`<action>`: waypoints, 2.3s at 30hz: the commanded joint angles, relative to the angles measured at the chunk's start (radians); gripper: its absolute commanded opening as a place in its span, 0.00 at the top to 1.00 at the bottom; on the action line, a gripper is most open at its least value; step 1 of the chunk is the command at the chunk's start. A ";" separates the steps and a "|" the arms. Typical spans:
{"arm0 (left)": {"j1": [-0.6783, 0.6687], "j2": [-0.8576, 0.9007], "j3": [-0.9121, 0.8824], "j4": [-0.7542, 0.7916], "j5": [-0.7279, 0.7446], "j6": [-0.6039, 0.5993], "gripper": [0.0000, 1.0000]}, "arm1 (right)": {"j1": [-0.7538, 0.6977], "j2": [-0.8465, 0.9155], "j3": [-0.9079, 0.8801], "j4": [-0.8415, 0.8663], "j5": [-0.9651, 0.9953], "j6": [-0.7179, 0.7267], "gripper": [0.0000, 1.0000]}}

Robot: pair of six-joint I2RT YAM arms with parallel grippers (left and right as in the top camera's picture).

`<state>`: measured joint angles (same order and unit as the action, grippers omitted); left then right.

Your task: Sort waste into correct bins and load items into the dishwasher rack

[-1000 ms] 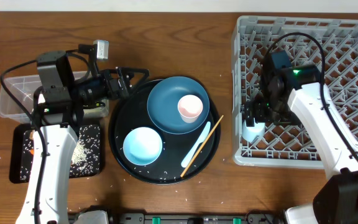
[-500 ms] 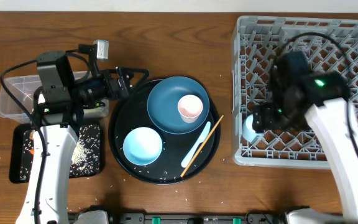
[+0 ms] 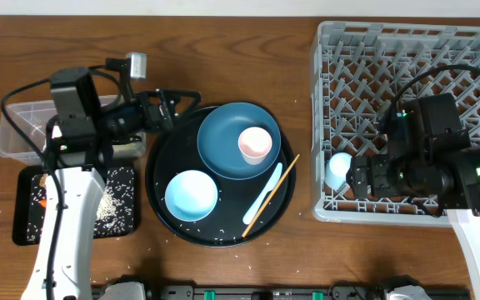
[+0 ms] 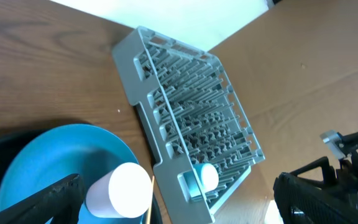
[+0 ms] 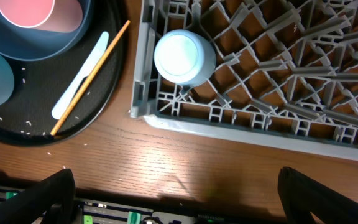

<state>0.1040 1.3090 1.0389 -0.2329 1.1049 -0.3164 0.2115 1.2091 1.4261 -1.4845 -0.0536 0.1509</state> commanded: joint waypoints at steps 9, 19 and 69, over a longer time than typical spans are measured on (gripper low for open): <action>-0.408 0.002 0.003 -0.185 -0.817 -0.162 0.02 | -0.015 -0.006 0.012 -0.023 -0.007 -0.010 0.01; -0.667 0.112 0.001 -0.191 -1.177 -0.247 0.15 | -0.015 -0.006 0.010 -0.045 -0.007 -0.010 0.02; -0.379 -0.075 0.005 -0.121 -0.503 -0.121 0.94 | -0.016 -0.006 -0.016 0.109 -0.495 -0.296 0.14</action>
<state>-0.3824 1.3128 1.0378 -0.3553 0.3191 -0.4805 0.2115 1.2087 1.4158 -1.3968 -0.3798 -0.0532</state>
